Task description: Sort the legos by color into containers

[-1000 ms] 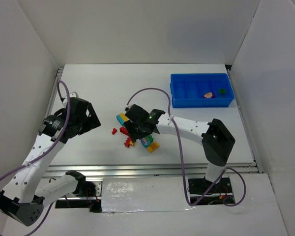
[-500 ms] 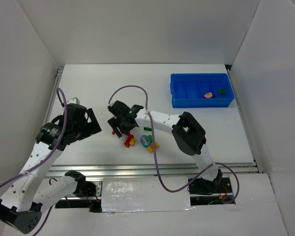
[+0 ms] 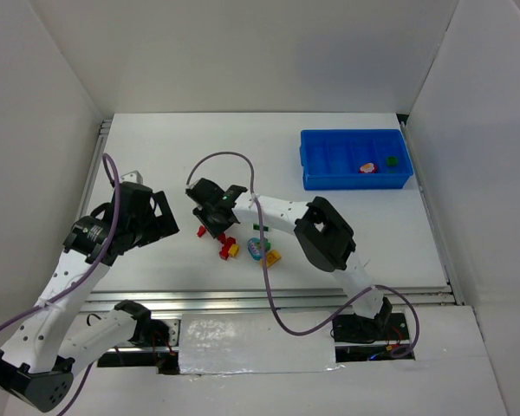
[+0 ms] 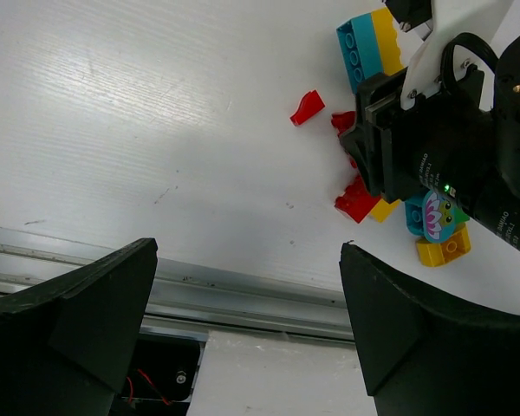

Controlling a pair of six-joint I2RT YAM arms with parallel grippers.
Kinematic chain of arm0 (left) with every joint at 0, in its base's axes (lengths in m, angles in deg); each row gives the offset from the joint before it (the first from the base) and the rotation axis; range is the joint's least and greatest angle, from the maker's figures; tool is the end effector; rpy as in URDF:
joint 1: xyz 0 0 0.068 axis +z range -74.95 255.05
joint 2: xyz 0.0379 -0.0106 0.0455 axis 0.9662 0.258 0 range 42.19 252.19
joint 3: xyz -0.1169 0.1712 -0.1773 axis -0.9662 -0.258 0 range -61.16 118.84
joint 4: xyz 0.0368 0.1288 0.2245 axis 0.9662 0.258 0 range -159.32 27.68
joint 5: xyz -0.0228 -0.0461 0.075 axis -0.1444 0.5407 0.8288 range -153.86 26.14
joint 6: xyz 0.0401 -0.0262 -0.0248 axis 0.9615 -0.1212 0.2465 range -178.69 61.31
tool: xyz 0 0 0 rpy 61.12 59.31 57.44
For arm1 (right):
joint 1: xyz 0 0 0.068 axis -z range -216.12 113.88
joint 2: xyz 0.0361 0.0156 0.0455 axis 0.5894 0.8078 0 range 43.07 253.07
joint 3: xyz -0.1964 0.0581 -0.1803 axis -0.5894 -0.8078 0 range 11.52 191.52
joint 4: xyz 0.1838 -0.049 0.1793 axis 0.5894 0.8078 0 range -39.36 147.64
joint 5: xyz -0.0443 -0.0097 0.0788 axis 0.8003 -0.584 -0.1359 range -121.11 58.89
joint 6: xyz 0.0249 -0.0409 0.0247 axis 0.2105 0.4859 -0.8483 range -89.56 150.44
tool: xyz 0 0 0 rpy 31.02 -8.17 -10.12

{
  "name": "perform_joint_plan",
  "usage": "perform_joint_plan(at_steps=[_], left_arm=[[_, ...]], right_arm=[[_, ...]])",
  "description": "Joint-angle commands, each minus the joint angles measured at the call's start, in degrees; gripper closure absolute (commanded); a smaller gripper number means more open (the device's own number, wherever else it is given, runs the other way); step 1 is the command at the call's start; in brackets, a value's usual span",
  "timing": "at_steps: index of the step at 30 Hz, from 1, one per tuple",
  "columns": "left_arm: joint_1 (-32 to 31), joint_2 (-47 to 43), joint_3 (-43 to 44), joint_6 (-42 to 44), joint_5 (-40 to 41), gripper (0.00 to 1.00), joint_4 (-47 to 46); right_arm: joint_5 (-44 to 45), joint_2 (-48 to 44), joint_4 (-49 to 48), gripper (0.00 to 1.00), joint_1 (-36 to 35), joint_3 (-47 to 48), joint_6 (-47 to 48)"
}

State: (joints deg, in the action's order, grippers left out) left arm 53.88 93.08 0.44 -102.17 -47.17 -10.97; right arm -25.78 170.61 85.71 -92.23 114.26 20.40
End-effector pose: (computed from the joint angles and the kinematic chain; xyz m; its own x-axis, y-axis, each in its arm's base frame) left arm 0.1491 -0.0468 0.3429 -0.6139 -0.4692 -0.6349 -0.3542 0.8824 -0.3097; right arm 0.2723 0.3994 0.1800 -0.6145 -0.6035 -0.5082 -0.7042 0.7099 0.0085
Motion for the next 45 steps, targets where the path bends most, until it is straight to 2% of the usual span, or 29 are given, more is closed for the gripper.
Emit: perform_joint_plan(at_steps=[1, 2, 3, 5, 6, 10, 12, 15, 20, 23, 25, 26, 27, 31, 37, 45], left_arm=[[0.3, 0.4, 2.1, 1.1, 1.2, 0.00, -0.5], [0.3, 0.4, 2.1, 1.1, 1.1, 0.00, -0.7], [0.3, 0.6, 2.1, 1.0, 1.1, 0.00, -0.7], [0.3, 0.9, 2.0, 0.9, 0.8, 0.00, -1.0], [0.3, 1.0, 2.0, 0.9, 0.8, 0.00, -1.2], [0.3, 1.4, 2.5, 0.7, 1.0, 0.01, -1.7], [0.3, 1.5, 2.6, 0.7, 1.5, 0.00, -1.9], [0.3, 1.6, 2.7, 0.3, 1.9, 0.01, -2.2], [0.5, 1.2, 2.1, 0.3, 1.2, 0.00, -3.0], [0.6, 0.9, 1.6, 0.5, 0.5, 0.01, -3.9], [0.7, 1.0, 1.8, 0.7, -0.2, 0.01, -4.5], [0.7, 1.4, 2.5, 1.1, -0.9, 0.01, -4.5], [0.7, 1.9, 2.8, 1.5, -1.6, 0.01, -4.5], [0.8, 2.6, 4.0, 3.5, -3.3, 0.00, -5.1], [0.8, 2.7, 3.0, 3.8, -4.0, 0.01, -5.7], [0.8, 3.2, 3.3, 4.5, -3.2, 0.00, -5.3]], right_arm=[[0.2, -0.3, -1.7, 0.67, -0.1, 0.5, 0.8], [0.5, -0.4, -1.8, 0.77, -0.1, 0.5, 0.8], [0.8, -0.7, -1.9, 0.82, 0.0, 0.2, 0.9], [1.1, -1.4, -2.4, 0.87, -0.1, 0.0, 1.0], [1.5, -2.5, -2.5, 1.00, 0.0, -0.1, 0.8], [2.1, -7.6, -1.2, 1.00, 0.7, 0.8, 0.5], [2.0, -13.0, -0.8, 1.00, 1.7, -0.6, -0.4], [2.2, -21.1, 0.2, 1.00, 7.7, -3.8, -3.5], [3.7, -29.8, 2.0, 1.00, 28.0, -7.5, -4.0], [5.5, -28.3, 3.9, 1.00, 38.4, -4.5, -1.5], [11.6, -25.9, 5.9, 1.00, 42.8, 0.9, -0.9], [13.7, -22.2, 9.9, 1.00, 47.2, 3.6, -2.3], [14.4, -20.3, 11.9, 1.00, 49.4, 9.6, -3.0], [11.0, -15.6, 14.3, 1.00, 57.6, 15.1, -5.7], [8.7, -12.8, 13.7, 1.00, 60.6, 16.4, -5.9], [8.3, -11.6, 13.2, 1.00, 61.0, 15.6, -5.9]])
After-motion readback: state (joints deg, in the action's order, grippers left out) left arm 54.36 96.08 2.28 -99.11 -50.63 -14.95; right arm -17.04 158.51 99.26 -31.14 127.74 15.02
